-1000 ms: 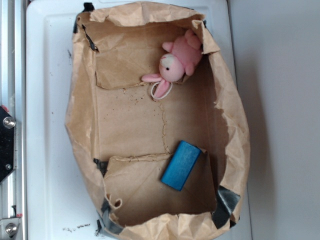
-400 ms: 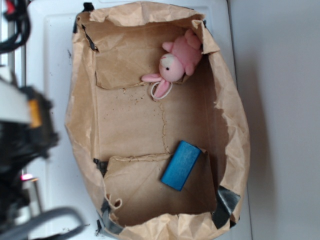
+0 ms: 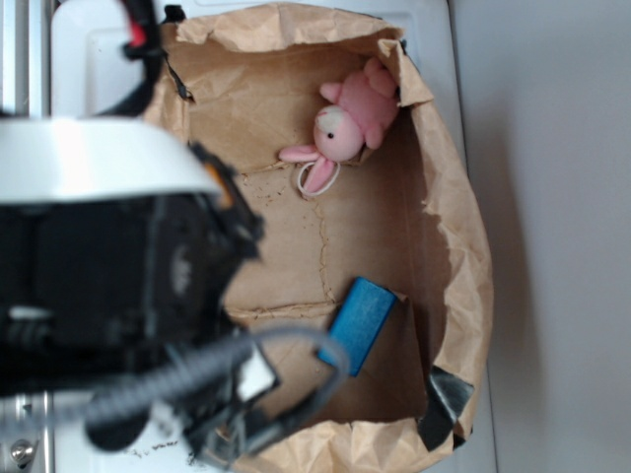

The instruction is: Grab the blue block.

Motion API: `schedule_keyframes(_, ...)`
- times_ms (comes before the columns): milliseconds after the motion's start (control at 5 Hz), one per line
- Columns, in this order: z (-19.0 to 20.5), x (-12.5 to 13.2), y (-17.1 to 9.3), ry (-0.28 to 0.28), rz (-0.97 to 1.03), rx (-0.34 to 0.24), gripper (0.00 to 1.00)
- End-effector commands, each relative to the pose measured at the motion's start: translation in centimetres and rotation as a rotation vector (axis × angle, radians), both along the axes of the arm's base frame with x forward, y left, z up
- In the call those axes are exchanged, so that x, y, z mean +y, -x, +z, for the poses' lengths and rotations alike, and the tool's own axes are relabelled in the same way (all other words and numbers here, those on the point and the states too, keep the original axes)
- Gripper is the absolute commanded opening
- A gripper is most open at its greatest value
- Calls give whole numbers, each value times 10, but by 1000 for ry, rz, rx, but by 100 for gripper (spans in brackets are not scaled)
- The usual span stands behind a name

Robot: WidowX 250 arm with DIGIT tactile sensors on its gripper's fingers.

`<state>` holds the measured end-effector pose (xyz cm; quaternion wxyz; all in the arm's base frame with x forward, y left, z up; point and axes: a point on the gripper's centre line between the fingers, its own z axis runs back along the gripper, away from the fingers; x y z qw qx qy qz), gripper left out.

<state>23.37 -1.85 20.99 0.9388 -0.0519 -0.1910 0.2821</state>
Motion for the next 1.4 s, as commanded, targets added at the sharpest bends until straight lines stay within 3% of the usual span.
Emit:
schedule_keyframes(0, -32, 5, -23, 72, 108, -46, 100)
schedule_keyframes(600, -84, 21, -47, 8, 110, 55, 100)
schedule_keyframes(800, -90, 32, -62, 38, 113, 82, 100)
schedule_keyframes(1200, -90, 32, -62, 38, 113, 82, 100)
